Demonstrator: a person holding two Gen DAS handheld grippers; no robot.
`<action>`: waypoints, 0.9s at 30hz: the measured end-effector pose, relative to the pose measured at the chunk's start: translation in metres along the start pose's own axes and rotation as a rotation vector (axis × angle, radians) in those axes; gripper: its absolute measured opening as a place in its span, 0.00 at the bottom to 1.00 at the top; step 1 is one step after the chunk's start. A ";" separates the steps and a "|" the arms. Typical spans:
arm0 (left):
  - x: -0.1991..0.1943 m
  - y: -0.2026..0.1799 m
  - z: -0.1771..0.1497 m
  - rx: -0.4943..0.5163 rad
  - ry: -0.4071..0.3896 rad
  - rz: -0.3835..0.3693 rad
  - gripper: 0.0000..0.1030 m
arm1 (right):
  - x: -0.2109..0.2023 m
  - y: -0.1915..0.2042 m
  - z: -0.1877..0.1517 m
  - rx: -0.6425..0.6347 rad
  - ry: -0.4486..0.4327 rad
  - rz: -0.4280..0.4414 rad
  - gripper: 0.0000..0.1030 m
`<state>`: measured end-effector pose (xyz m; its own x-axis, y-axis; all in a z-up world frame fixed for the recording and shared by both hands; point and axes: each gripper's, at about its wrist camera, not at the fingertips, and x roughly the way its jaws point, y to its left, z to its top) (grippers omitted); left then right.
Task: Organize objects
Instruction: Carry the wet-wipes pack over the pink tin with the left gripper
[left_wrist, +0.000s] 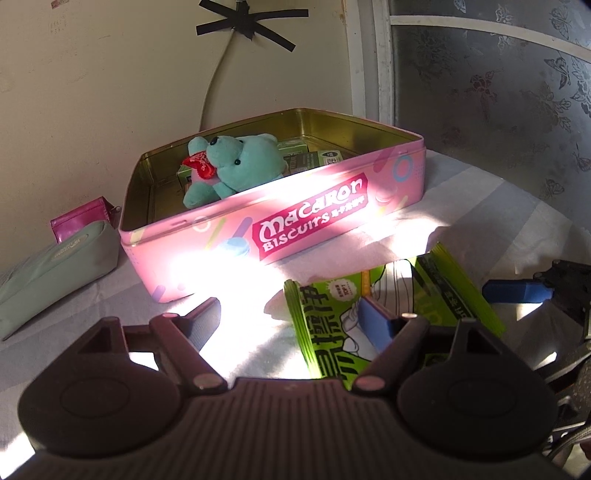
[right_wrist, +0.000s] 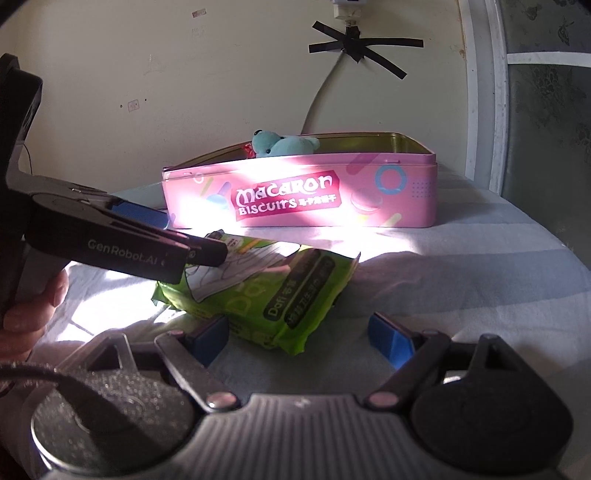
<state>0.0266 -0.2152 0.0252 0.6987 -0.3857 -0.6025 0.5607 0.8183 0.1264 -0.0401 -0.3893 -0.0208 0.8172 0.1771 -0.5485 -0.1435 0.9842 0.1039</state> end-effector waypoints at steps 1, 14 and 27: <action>0.000 0.000 0.000 -0.003 0.001 -0.001 0.80 | 0.000 0.001 0.000 -0.002 0.001 -0.003 0.84; -0.013 -0.005 -0.005 -0.012 0.007 -0.060 0.80 | 0.001 0.006 -0.001 -0.032 0.010 -0.041 0.84; -0.002 -0.003 -0.007 -0.034 0.005 -0.089 0.80 | 0.000 0.019 -0.001 -0.065 0.015 -0.044 0.71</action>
<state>0.0204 -0.2144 0.0205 0.6445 -0.4557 -0.6140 0.6053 0.7947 0.0456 -0.0432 -0.3711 -0.0193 0.8153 0.1337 -0.5634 -0.1442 0.9892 0.0261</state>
